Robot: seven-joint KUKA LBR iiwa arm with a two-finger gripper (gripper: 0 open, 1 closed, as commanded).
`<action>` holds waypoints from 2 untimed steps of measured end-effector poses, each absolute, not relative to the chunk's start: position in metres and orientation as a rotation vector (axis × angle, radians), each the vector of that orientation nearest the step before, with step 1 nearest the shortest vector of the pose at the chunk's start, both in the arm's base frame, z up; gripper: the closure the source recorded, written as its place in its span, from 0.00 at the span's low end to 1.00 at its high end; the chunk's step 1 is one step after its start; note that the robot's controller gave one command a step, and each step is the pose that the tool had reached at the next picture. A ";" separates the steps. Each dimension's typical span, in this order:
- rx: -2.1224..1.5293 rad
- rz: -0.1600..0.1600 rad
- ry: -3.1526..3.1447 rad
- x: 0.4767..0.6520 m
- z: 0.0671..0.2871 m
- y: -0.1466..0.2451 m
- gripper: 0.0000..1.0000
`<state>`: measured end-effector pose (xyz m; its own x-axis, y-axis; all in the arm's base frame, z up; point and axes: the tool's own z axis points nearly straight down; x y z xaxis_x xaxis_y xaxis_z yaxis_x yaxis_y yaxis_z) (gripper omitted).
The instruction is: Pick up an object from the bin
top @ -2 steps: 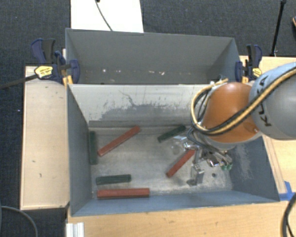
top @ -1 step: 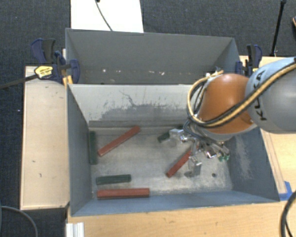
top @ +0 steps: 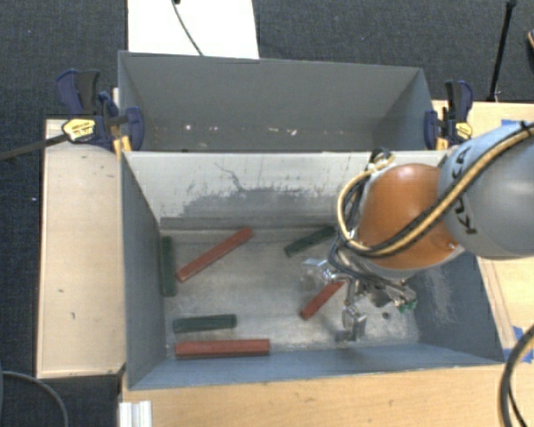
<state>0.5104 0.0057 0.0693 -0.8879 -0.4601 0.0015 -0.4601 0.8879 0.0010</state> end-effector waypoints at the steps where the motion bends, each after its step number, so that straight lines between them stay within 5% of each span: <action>1: 0.880 0.001 -3.022 0.542 0.071 0.010 0.00; 2: 0.877 0.000 -3.020 0.541 0.071 0.010 1.00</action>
Offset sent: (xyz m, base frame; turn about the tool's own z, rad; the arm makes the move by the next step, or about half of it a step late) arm 0.0303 0.0037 0.0007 -0.0899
